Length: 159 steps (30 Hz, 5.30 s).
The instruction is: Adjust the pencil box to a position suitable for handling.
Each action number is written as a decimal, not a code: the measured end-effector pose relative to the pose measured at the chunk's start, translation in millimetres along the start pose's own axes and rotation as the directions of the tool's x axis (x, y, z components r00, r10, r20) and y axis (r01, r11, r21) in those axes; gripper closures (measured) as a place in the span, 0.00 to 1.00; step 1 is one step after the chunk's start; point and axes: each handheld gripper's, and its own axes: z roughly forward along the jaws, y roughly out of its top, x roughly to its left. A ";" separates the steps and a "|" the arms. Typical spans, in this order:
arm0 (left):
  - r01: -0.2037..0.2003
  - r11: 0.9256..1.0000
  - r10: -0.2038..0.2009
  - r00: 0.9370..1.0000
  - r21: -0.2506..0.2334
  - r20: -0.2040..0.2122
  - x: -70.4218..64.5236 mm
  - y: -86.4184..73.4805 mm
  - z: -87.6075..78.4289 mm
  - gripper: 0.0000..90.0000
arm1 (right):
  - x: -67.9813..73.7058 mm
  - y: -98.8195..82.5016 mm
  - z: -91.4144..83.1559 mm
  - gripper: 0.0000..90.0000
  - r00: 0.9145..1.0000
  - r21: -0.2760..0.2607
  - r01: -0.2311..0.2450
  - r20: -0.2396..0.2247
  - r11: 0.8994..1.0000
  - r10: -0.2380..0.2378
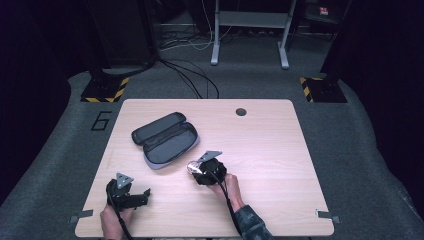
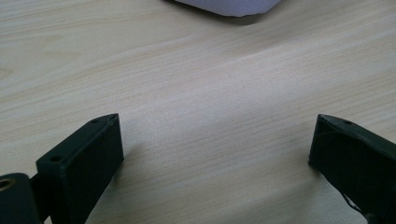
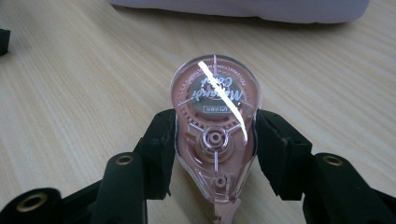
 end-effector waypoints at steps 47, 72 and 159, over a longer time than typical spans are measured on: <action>0.012 1.000 -0.012 1.000 -0.002 0.003 0.2 0.5 1.2 0.03 | -71.9 -96.3 -119.2 0.55 0.967 -0.047 -0.150 0.203 0.988 0.156; 0.015 1.000 -0.015 1.000 -0.001 0.006 0.4 0.9 1.7 0.03 | -109.4 -161.3 -147.2 0.55 0.896 -0.046 -0.288 0.340 0.957 0.286; 0.207 0.973 -0.202 0.978 0.105 -0.060 31.2 115.8 67.2 0.42 | -113.3 -197.8 -160.3 0.00 0.910 -0.047 -0.292 0.293 0.955 0.293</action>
